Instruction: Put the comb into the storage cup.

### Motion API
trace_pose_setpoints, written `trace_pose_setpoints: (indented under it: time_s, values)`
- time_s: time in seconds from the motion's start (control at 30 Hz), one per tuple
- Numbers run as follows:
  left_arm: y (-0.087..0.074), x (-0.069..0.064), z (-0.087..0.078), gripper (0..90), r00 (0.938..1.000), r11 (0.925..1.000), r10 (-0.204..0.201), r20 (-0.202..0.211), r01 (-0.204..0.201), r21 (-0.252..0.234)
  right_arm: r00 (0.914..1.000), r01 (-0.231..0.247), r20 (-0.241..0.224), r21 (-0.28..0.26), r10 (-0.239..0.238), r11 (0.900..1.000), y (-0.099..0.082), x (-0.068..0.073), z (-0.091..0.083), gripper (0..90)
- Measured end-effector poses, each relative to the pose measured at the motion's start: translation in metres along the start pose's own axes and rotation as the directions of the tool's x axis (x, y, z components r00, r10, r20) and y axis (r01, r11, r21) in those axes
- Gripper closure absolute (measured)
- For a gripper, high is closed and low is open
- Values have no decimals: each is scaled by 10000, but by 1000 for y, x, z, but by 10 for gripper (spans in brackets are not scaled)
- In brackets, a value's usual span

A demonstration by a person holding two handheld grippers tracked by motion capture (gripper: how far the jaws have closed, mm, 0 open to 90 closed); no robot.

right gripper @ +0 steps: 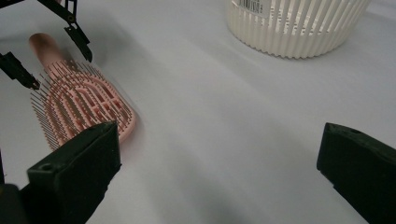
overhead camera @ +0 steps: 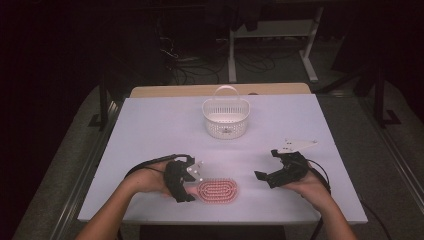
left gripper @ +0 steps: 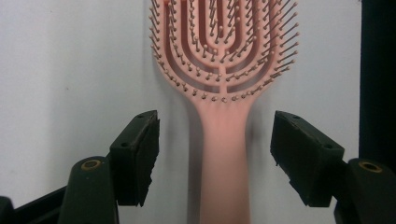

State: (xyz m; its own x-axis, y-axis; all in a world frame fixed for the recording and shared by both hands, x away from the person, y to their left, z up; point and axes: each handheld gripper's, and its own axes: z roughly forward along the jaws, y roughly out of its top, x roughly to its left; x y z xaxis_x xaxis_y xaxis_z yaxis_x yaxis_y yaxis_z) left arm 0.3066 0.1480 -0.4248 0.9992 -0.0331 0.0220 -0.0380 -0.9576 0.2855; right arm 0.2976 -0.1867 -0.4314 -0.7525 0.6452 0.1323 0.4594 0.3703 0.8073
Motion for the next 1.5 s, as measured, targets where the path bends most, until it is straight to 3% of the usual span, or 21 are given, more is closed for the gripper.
trace_pose_setpoints:
  time_s: [0.7, 1.03, 1.5]
  values:
    - [4, -2, 5, 546, 9999, 9986, 138, 60, -141, 515, 10000, -9, -1, -10, 9, 10000, 0, 0, 0, 0]
    - [6, -3, 7, 597, 9997, 9966, 242, 89, -248, 781, 10000, -14, -5, -28, 14, 10000, 0, 0, 0, 0]
    - [10, -2, 8, 636, 9999, 9952, 17, 138, -31, 973, 10000, -32, -18, -23, 32, 10000, 0, 0, 0, 0]
